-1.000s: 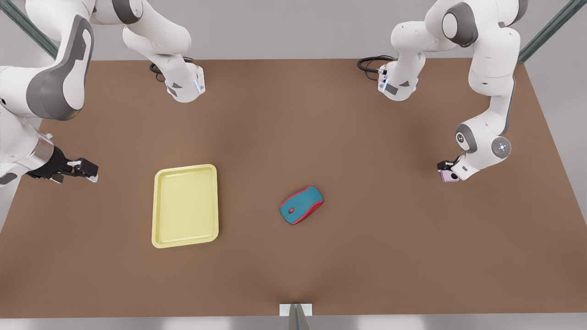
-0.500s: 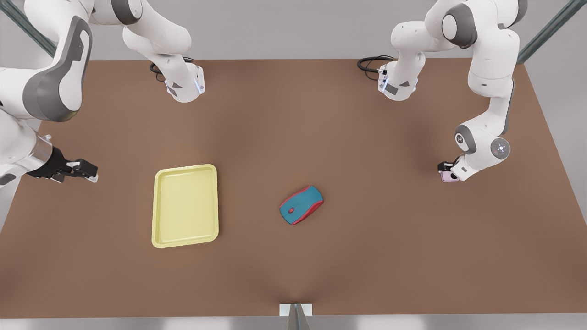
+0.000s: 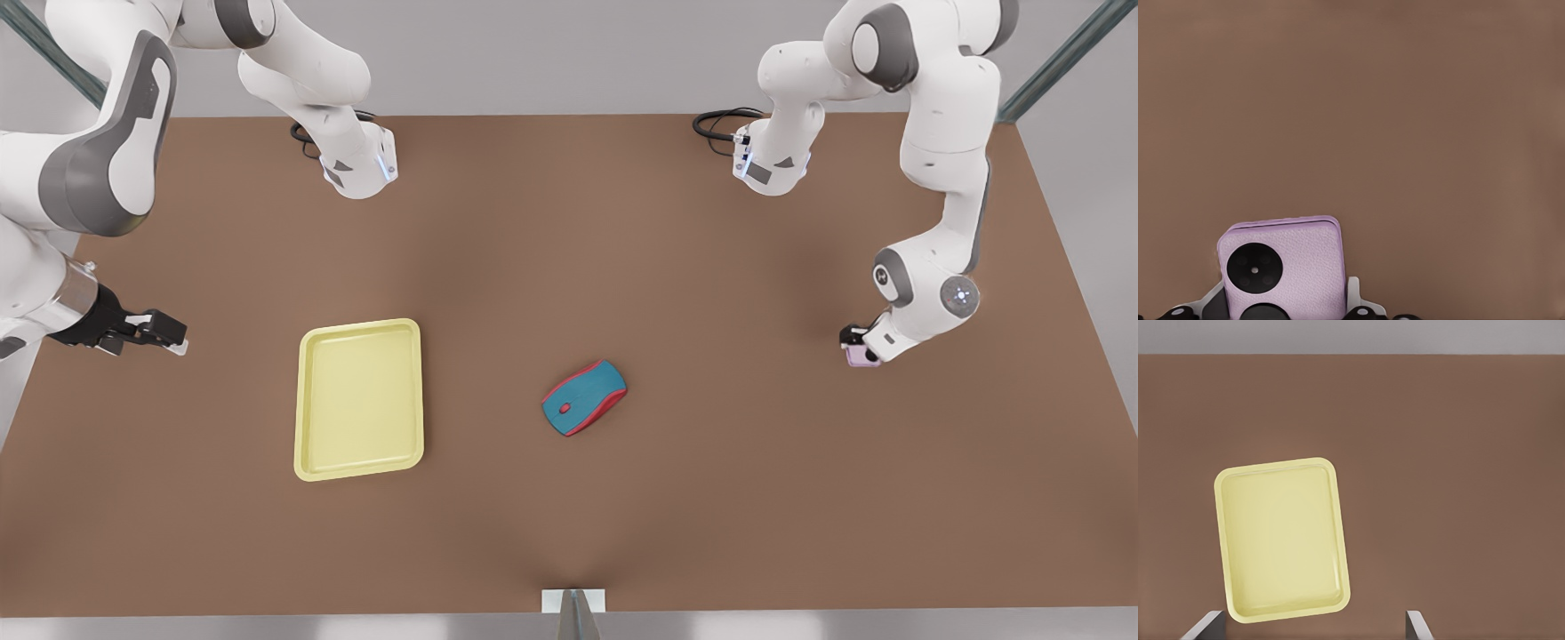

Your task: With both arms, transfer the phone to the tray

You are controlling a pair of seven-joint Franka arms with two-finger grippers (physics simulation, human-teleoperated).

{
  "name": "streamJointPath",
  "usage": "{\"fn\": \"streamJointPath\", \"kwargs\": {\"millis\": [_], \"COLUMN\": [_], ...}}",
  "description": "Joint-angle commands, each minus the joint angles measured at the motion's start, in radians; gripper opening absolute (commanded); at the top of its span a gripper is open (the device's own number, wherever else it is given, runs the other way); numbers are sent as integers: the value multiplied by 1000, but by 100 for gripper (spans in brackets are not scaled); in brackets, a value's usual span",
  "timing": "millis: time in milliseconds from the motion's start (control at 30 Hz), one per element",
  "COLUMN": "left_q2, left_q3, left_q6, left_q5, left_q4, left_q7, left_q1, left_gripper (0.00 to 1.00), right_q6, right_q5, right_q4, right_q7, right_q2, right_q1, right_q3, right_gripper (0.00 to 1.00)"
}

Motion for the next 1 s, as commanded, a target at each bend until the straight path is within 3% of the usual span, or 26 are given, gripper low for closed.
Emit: {"fn": "streamJointPath", "kwargs": {"millis": [0,133,200,300,467,533,600,667,967], "left_q2": [-14,-40,-32,11,255,373,442,477,719], "left_q3": [-56,-83,-85,-88,-272,-281,-310,-309,-300], "left_q6": [-24,-99,-312,-358,-450,-478,-466,-398,-39], "left_q5": [-6,-6,-6,-6,-9,-9,-3,11,189], "left_q4": [21,79,227,363,794,992,1113,1138,1314], "left_q7": [-156,-511,-719,-980,-1437,-1614,-1658,-1626,-1520], "left_q1": [-2,-203,-324,-473,-516,-570,-586,-643,-794], "left_gripper": [79,79,79,79,79,79,79,79,79], "right_q6": [-2,1,-5,12,48,111,113,108,113], "right_q5": [1,2,33,39,38,30,25,25,25], "right_q4": [-1,-1,0,-5,-8,-69,-154,-208,-234], "right_q7": [7,9,1,-5,-5,-5,-4,-4,-22], "right_q2": [-1,13,14,34,56,34,-30,-49,-43], "right_q1": [-2,1,-8,-34,-26,-28,-19,-20,-22], "right_q3": [-1,4,-2,-2,-1,1,5,10,10], "right_gripper": [100,100,100,100,100,100,100,100,100]}}
